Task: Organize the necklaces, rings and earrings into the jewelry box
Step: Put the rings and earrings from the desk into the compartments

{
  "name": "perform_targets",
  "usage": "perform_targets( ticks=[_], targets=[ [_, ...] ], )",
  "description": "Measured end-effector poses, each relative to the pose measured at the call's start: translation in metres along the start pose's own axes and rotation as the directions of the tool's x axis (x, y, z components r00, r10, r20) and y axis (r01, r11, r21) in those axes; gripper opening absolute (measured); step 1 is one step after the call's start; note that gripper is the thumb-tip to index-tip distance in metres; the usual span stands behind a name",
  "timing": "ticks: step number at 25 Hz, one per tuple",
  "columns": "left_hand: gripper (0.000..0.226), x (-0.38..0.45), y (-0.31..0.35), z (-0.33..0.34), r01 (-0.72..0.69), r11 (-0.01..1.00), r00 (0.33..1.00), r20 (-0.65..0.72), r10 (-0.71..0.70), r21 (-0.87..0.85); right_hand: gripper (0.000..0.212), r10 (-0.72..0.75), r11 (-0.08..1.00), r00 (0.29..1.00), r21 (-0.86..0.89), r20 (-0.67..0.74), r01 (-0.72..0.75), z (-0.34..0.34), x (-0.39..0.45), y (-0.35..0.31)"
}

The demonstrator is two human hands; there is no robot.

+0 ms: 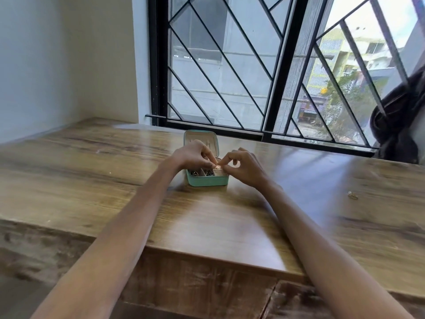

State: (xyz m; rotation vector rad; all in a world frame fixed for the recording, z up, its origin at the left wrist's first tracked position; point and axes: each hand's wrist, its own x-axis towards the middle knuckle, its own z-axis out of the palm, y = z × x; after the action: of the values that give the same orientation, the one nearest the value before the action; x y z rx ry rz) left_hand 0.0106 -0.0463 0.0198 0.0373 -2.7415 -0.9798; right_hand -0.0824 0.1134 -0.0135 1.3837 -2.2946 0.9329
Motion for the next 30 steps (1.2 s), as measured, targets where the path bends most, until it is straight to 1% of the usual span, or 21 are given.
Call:
perform_targets(
  ticks=[2, 5, 8, 10, 17, 21, 24, 26, 27, 29, 30],
  targets=[
    [0.015, 0.001, -0.002, 0.0, -0.004, 1.0, 1.0, -0.003, 0.004, 0.012, 0.019, -0.019, 1.0, 1.0, -0.013, -0.018, 0.019, -0.003, -0.002, -0.001],
    [0.011, 0.001, -0.002, 0.001, -0.02, 1.0, 0.999, -0.037, 0.02, 0.013, 0.019, -0.068, 0.997, 0.996, -0.042, -0.062, 0.065, -0.004, -0.004, 0.0],
    [0.012, 0.002, -0.002, 0.003, -0.062, 0.993, 0.995, -0.074, 0.07, 0.099, 0.016, -0.078, 0.995, 0.996, -0.072, -0.036, 0.075, -0.002, -0.006, -0.001],
    [0.01, 0.002, -0.003, 0.004, -0.062, 0.992, 0.994, -0.078, 0.071, 0.111, 0.018, -0.069, 0.995, 0.997, -0.075, -0.036, 0.066, -0.002, -0.006, -0.002],
    [0.008, 0.003, -0.003, 0.008, -0.03, 0.98, 0.996, -0.081, 0.046, 0.195, 0.034, -0.05, 0.995, 0.999, -0.092, -0.005, 0.049, 0.001, -0.004, 0.001],
    [0.006, 0.003, -0.002, 0.009, -0.04, 0.967, 0.995, -0.084, 0.063, 0.253, 0.044, -0.044, 0.993, 0.999, -0.11, 0.017, 0.045, 0.0, -0.004, 0.0],
    [0.003, 0.005, -0.001, 0.008, -0.041, 0.969, 0.98, -0.179, 0.086, 0.244, 0.047, -0.047, 0.994, 0.999, -0.102, -0.005, 0.046, -0.002, -0.004, 0.001],
    [0.006, 0.007, 0.006, 0.011, -0.072, 0.976, 0.96, -0.251, 0.123, 0.204, 0.046, 0.005, 0.997, 0.998, -0.072, -0.068, -0.01, -0.011, -0.006, 0.0],
    [0.007, 0.008, 0.014, 0.016, -0.104, 0.977, 0.953, -0.264, 0.152, 0.186, 0.045, 0.047, 0.997, 0.992, -0.049, -0.12, -0.053, -0.019, -0.008, -0.001],
    [0.012, 0.012, 0.036, 0.03, -0.175, 0.97, 0.945, -0.249, 0.214, 0.169, 0.042, 0.136, 0.988, 0.969, -0.039, -0.205, -0.147, -0.04, -0.019, 0.001],
    [0.014, 0.014, 0.048, 0.041, -0.202, 0.964, 0.944, -0.229, 0.238, 0.17, 0.038, 0.179, 0.978, 0.959, -0.067, -0.218, -0.198, -0.051, -0.027, 0.004]
  ],
)
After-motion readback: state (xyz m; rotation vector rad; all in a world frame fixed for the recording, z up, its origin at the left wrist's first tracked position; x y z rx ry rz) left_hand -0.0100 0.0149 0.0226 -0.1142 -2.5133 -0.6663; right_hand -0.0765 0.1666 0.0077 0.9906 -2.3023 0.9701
